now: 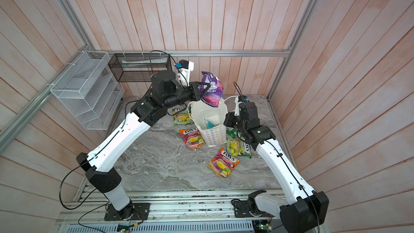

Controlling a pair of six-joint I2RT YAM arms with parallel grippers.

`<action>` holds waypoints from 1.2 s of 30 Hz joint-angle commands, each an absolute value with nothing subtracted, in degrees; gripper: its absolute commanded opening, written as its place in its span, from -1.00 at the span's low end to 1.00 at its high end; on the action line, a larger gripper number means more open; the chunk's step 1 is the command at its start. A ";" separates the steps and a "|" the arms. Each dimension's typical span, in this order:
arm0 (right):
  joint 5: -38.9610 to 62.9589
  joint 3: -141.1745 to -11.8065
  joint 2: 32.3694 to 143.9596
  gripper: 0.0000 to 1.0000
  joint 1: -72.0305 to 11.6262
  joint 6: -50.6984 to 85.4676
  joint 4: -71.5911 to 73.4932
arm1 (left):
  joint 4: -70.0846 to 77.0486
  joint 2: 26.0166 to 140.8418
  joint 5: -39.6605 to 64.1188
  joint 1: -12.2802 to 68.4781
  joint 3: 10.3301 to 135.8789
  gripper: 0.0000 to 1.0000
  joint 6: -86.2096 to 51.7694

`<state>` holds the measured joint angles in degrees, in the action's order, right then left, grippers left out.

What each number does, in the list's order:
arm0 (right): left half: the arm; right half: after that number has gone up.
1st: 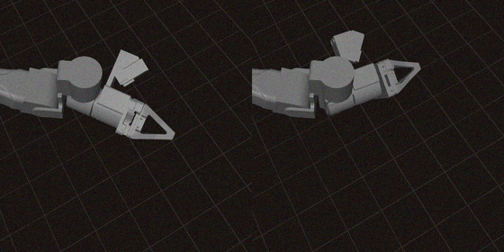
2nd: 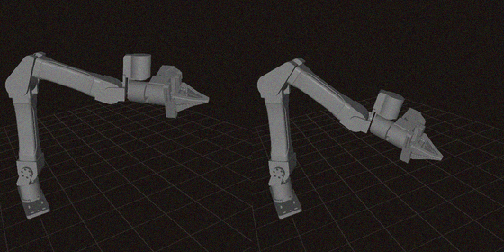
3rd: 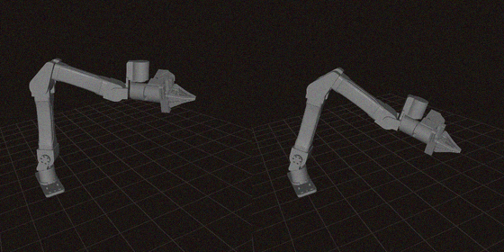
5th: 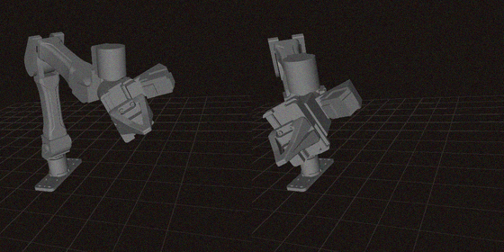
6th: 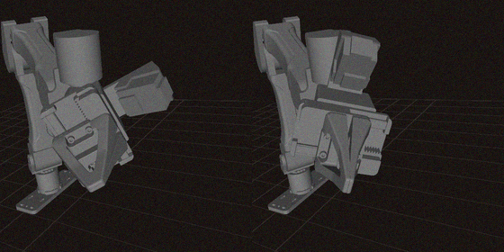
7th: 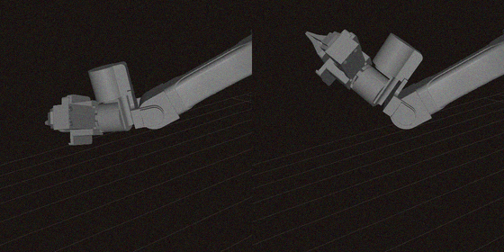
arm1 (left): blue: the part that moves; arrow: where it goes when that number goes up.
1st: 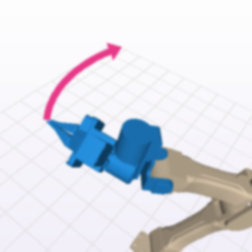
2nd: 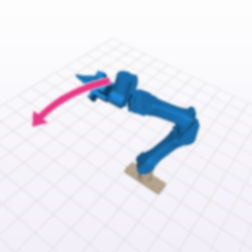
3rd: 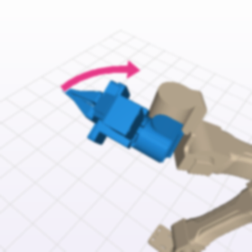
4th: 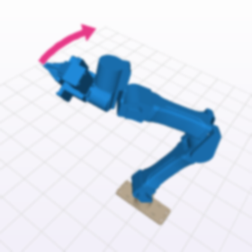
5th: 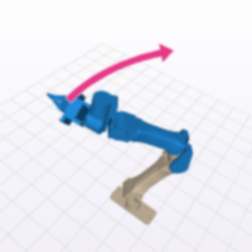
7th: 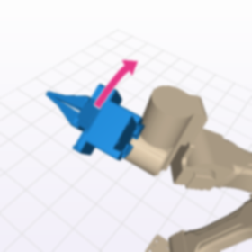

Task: Place the snacks into the paper bag
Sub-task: Place the snack in the paper bag.

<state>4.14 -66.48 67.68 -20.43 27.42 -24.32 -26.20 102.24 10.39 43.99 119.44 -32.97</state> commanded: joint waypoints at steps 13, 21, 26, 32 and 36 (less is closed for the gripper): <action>3.69 -66.73 66.45 -1.00 -20.14 27.85 -24.19 | -31.22 109.12 1.93 44.78 114.53 -0.99 -32.71; 4.28 -66.88 66.98 -1.00 -20.21 27.84 -23.62 | -33.58 113.18 -1.73 44.76 115.81 -0.98 -31.31; 4.39 -66.66 66.98 -1.00 -20.21 27.95 -23.30 | -35.42 116.18 -1.85 44.82 118.29 -0.92 -31.12; 4.74 -66.71 67.06 -1.00 -20.20 28.20 -22.94 | -35.32 116.89 -3.24 44.91 118.29 -0.89 -30.98; 4.77 -66.97 67.15 -1.00 -20.21 28.04 -23.21 | -35.51 117.33 -2.99 44.91 118.87 -0.73 -30.94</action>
